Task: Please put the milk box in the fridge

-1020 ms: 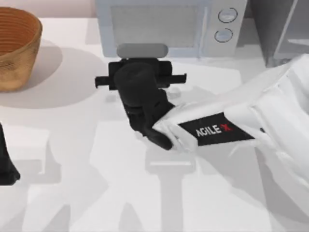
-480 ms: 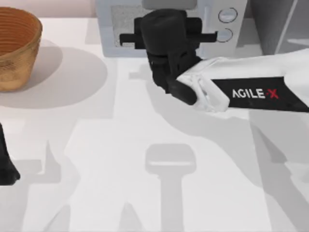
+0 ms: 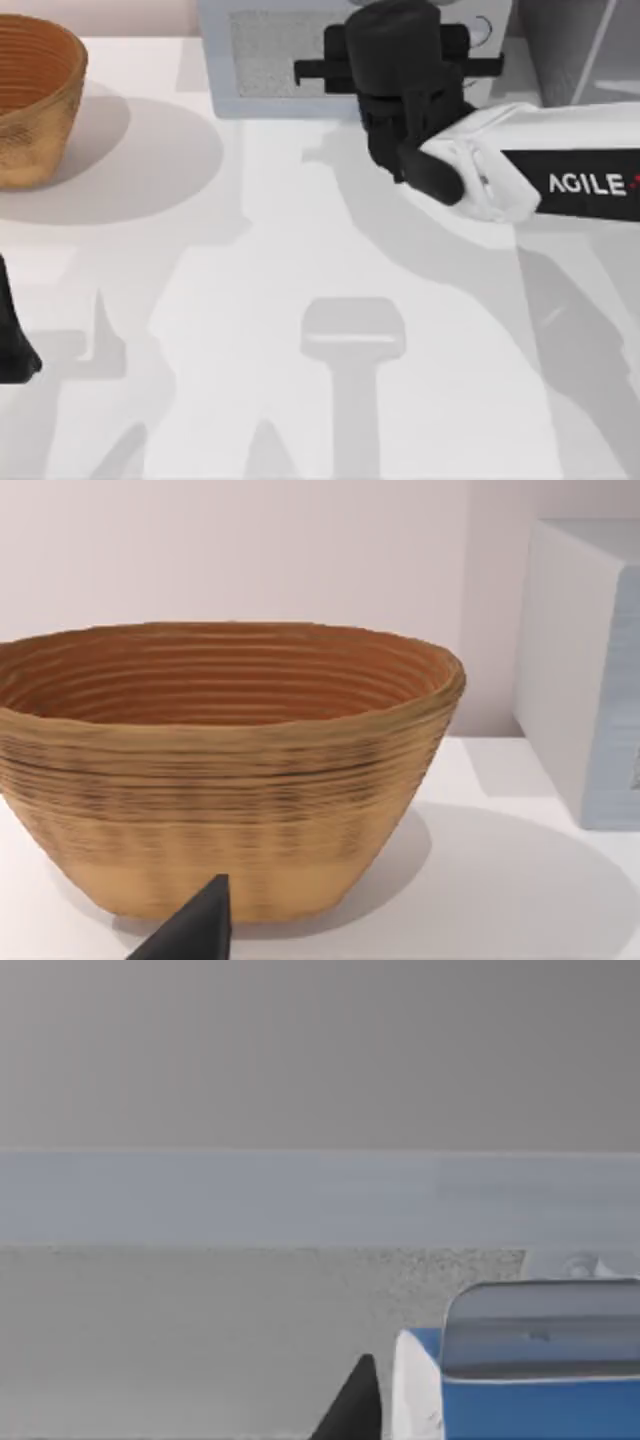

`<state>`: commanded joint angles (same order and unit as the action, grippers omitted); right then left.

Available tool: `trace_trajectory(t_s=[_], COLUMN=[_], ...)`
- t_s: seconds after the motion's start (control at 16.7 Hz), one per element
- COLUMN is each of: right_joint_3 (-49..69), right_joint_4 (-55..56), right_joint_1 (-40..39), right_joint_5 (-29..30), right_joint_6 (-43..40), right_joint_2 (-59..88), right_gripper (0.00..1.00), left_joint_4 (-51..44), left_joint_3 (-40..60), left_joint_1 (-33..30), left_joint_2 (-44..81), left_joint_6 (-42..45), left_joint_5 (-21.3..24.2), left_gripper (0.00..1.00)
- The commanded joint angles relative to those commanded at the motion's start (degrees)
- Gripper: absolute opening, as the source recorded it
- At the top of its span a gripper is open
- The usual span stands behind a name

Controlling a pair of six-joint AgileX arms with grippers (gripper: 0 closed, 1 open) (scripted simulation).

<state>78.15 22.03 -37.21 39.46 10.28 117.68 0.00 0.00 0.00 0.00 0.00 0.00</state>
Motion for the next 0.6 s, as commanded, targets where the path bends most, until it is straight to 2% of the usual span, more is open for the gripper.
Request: trace_trajectory(t_s=[0.3, 0.6], right_joint_3=[-15.1, -33.8], right_joint_4=[-4.7, -9.5], right_joint_1=[9.3, 19.2], right_joint_5=[-5.3, -14.7], right_joint_6=[-1.3, -2.1], right_joint_2=[-20.2, -50.5], right_gripper=[0.0, 0.0], left_joint_4=[0.0, 0.0], left_joint_3=[0.0, 0.0], left_joint_1=[0.0, 0.0], left_joint_2=[0.0, 0.0], left_joint_6=[0.0, 0.0], left_joint_5=[0.0, 0.0], left_gripper=[1.0, 1.0])
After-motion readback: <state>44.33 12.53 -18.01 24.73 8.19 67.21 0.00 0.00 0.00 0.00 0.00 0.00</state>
